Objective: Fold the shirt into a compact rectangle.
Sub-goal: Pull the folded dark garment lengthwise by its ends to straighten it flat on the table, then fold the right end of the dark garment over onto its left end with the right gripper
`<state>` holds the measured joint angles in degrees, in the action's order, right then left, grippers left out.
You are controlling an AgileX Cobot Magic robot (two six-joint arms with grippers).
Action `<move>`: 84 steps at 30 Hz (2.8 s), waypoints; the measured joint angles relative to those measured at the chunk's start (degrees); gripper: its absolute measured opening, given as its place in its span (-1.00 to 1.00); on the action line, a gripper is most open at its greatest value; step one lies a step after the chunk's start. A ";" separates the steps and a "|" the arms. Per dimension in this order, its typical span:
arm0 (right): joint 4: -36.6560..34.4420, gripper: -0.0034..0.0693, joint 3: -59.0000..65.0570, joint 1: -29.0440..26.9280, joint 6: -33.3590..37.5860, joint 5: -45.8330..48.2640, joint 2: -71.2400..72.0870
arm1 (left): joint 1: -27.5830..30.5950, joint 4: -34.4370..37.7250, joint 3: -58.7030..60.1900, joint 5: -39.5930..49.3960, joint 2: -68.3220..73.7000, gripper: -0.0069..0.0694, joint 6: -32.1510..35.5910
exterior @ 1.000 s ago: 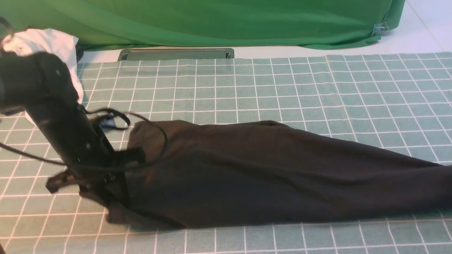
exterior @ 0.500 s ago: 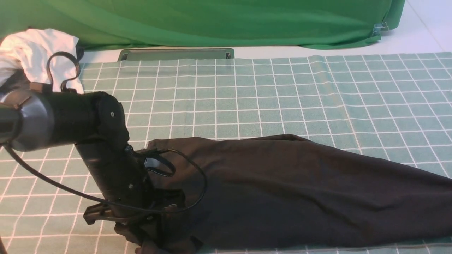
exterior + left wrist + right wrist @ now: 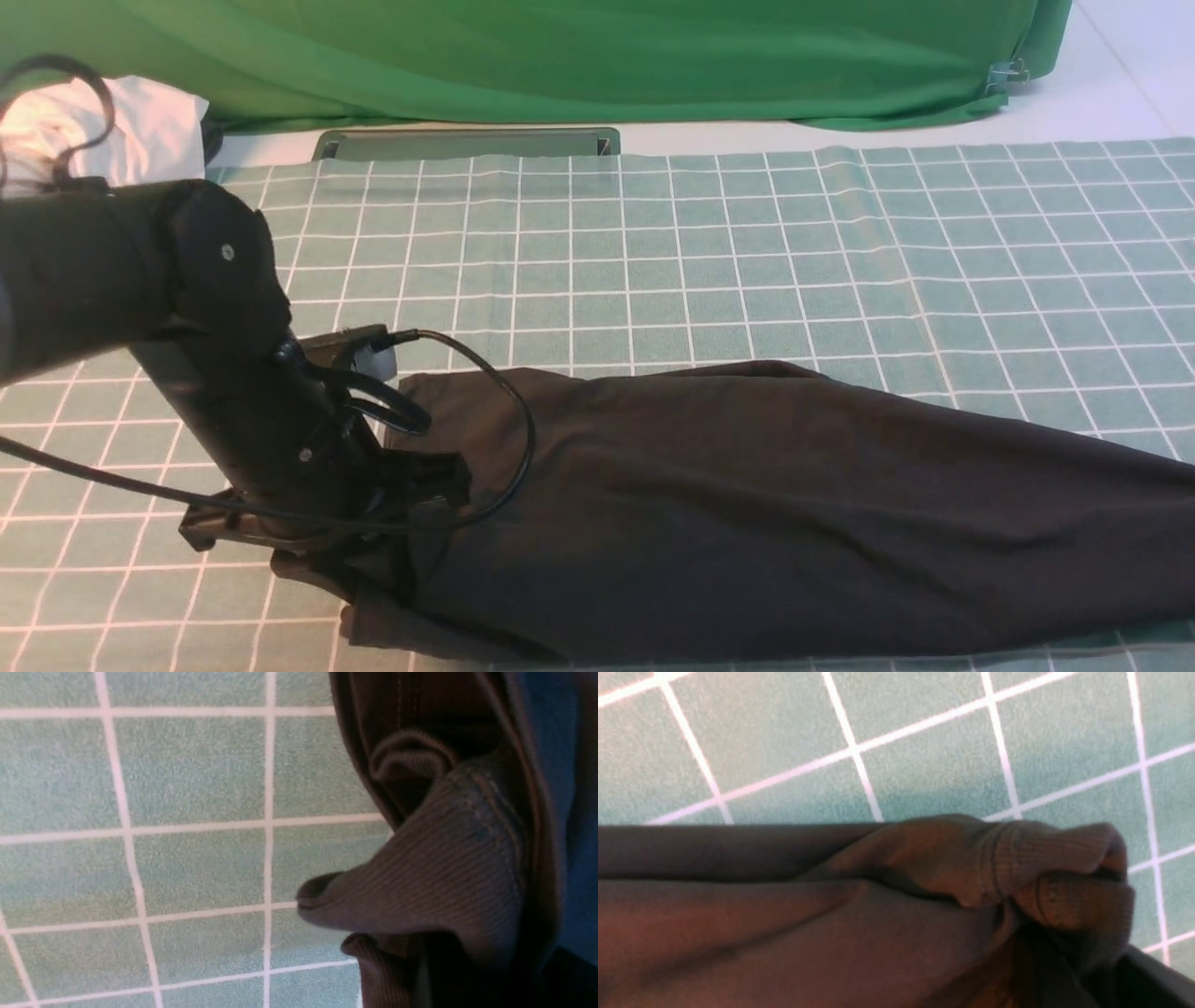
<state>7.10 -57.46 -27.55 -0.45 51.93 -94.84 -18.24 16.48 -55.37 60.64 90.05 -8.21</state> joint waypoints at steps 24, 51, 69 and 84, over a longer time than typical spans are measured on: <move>-7.43 -0.59 -15.82 -0.80 6.76 17.02 0.18 | 0.86 -3.95 -12.01 2.82 1.51 0.55 -3.15; -17.54 -0.59 -28.90 64.83 -13.56 -0.92 2.35 | 28.41 8.27 -29.77 5.29 1.51 -0.78 9.81; -17.44 -0.58 -28.90 78.25 -16.78 -15.69 -15.27 | 28.41 8.63 -29.77 5.25 1.51 -0.78 10.34; -18.52 0.54 -34.79 77.99 -14.46 -2.11 -12.41 | 28.45 8.63 -29.77 3.72 1.51 -0.78 10.34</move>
<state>-11.42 -92.26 50.43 -14.91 49.82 -107.25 10.21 25.11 -85.15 64.36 91.56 2.14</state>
